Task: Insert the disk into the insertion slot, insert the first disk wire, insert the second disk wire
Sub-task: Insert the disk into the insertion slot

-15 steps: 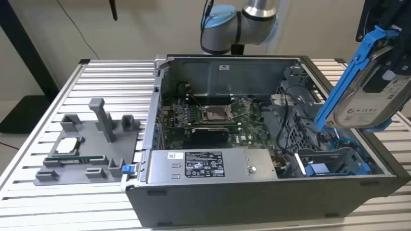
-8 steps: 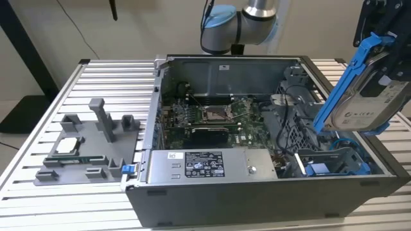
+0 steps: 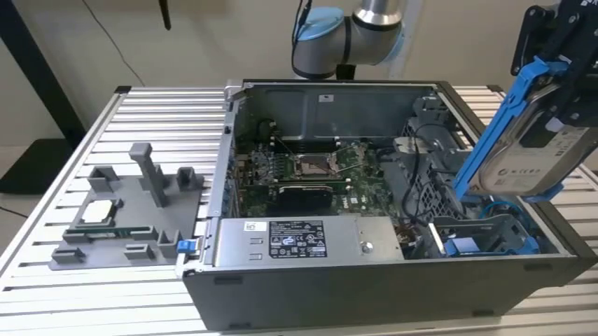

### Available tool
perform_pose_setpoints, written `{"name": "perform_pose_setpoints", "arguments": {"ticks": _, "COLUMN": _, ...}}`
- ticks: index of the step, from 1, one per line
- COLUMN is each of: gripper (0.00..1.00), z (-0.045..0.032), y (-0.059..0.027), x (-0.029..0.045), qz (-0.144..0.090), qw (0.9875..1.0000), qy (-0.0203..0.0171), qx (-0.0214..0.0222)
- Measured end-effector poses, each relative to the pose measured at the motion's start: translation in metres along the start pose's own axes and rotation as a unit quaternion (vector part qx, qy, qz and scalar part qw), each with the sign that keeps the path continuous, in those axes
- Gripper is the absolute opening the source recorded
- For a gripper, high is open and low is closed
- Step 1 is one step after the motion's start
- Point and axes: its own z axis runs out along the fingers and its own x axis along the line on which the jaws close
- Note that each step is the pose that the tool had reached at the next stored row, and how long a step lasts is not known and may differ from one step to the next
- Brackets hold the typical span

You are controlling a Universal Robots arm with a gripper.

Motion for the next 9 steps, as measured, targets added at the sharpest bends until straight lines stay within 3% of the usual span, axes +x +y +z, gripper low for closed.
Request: {"name": "perform_pose_setpoints", "arguments": {"ticks": 9, "gripper": 0.00, "z": 0.0028, "y": -0.0003, "x": 0.0000, "qz": 0.001, "qw": 1.0000, "qy": -0.0001, "qx": 0.0000}}
